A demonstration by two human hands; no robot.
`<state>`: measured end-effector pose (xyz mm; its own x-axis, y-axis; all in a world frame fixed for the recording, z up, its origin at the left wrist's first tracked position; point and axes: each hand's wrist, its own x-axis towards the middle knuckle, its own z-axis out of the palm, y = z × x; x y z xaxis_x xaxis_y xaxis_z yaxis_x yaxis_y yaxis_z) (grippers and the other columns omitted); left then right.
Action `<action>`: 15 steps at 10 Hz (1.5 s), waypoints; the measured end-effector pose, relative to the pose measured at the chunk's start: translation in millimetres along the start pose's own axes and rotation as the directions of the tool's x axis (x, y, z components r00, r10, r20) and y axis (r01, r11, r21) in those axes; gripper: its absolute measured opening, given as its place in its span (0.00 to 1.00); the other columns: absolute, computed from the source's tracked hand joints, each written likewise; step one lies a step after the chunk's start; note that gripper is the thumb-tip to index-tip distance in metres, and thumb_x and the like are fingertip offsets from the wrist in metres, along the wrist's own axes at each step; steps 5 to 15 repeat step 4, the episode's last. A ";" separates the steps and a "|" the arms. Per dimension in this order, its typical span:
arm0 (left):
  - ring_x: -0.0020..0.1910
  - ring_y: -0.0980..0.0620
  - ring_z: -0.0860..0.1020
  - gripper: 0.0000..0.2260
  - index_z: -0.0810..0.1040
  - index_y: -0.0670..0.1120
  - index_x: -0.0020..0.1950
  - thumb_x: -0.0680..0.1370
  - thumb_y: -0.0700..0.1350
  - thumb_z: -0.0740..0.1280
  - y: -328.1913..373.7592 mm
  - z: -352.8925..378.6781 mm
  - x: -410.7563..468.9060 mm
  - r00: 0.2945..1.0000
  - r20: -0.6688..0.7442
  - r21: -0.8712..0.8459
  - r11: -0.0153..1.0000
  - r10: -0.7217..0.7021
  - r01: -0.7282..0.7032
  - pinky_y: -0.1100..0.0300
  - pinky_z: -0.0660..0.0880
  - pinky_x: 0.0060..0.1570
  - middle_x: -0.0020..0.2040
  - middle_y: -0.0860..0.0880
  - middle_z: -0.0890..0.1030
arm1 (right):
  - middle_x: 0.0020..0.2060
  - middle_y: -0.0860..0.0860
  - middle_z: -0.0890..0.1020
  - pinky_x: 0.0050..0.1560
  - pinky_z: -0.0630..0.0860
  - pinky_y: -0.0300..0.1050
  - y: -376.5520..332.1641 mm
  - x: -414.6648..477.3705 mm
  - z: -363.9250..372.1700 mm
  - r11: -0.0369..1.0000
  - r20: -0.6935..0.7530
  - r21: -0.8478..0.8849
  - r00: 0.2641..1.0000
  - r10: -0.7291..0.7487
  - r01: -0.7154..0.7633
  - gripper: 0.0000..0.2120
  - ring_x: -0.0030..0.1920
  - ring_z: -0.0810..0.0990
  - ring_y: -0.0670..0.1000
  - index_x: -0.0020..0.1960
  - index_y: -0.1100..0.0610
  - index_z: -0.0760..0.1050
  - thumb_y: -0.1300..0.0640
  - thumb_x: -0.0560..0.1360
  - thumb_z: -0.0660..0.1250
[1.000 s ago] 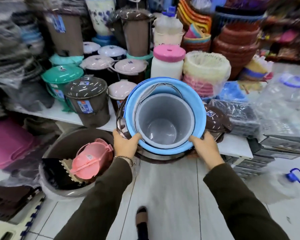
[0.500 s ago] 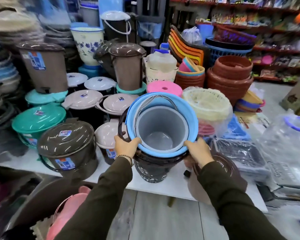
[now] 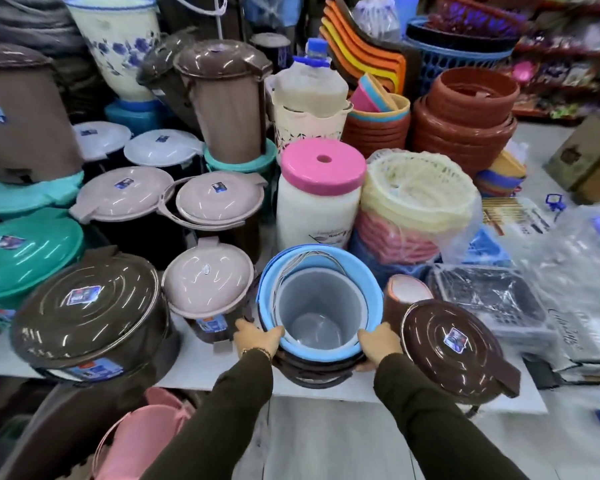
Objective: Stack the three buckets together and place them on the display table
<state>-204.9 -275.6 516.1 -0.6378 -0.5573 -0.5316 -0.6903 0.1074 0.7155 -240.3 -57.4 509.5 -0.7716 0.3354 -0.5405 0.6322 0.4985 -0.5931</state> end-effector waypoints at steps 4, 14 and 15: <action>0.76 0.39 0.62 0.50 0.52 0.40 0.78 0.68 0.66 0.70 0.0 3.3 -2.2 0.993 0.110 0.248 0.968 -0.053 0.024 0.47 0.62 0.73 0.78 0.39 0.60 | 0.63 0.62 0.76 0.60 0.76 0.57 10.6 -0.6 -5.0 0.944 -0.127 -0.300 0.975 -0.183 0.138 0.29 0.60 0.79 0.64 0.71 0.63 0.63 0.44 0.79 0.58; 0.76 0.39 0.62 0.50 0.52 0.40 0.78 0.68 0.66 0.70 0.0 3.3 -2.2 0.993 0.110 0.248 0.968 -0.053 0.024 0.47 0.62 0.73 0.78 0.39 0.60 | 0.63 0.62 0.76 0.60 0.76 0.57 10.6 -0.6 -5.0 0.944 -0.127 -0.300 0.975 -0.183 0.138 0.29 0.60 0.79 0.64 0.71 0.63 0.63 0.44 0.79 0.58; 0.76 0.39 0.62 0.50 0.52 0.40 0.78 0.68 0.66 0.70 0.0 3.3 -2.2 0.993 0.110 0.248 0.968 -0.053 0.024 0.47 0.62 0.73 0.78 0.39 0.60 | 0.63 0.62 0.76 0.60 0.76 0.57 10.6 -0.6 -5.0 0.944 -0.127 -0.300 0.975 -0.183 0.138 0.29 0.60 0.79 0.64 0.71 0.63 0.63 0.44 0.79 0.58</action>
